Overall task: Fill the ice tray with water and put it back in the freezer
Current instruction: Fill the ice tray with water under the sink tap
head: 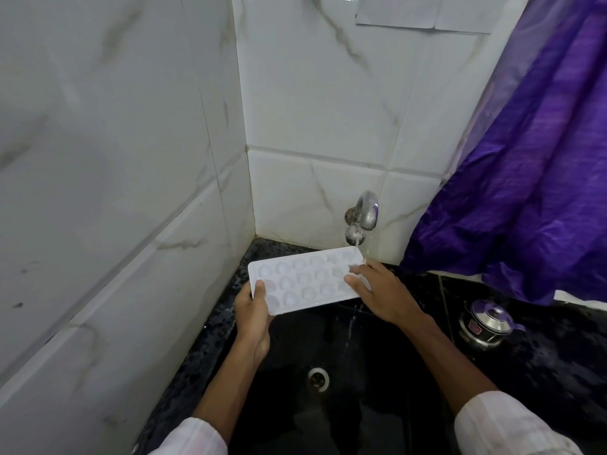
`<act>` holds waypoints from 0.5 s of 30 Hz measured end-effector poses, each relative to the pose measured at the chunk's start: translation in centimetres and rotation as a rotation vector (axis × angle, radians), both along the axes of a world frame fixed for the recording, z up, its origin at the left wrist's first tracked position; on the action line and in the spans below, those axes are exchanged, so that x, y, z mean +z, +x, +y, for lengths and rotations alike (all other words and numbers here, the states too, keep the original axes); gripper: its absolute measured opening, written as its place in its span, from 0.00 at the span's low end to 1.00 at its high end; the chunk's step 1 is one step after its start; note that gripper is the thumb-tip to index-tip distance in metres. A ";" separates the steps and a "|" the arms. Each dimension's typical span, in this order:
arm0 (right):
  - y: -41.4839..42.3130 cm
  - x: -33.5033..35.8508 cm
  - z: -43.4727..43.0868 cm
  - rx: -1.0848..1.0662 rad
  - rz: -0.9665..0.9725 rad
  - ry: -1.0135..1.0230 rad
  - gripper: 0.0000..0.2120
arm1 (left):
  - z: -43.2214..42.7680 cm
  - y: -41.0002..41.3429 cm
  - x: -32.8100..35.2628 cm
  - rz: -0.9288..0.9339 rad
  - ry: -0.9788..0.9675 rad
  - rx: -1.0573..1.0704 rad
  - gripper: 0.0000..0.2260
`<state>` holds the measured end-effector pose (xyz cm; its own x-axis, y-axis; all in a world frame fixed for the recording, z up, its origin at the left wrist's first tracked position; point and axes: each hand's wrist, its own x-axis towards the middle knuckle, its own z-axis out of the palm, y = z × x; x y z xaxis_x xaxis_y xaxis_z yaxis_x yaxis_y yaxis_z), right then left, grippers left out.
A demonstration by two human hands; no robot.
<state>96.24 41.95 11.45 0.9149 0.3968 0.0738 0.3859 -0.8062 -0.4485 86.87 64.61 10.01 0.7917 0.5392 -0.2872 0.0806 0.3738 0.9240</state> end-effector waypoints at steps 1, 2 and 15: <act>0.0 0.0 0.0 0.008 0.000 0.005 0.23 | 0.1 0.0 0.0 0.001 -0.001 0.000 0.12; 0.1 0.0 0.0 0.015 -0.002 0.006 0.23 | 0.1 0.0 0.0 0.003 -0.001 0.001 0.12; 0.9 -0.6 -0.2 0.052 0.001 0.052 0.22 | 0.3 0.1 0.1 0.009 -0.013 0.008 0.14</act>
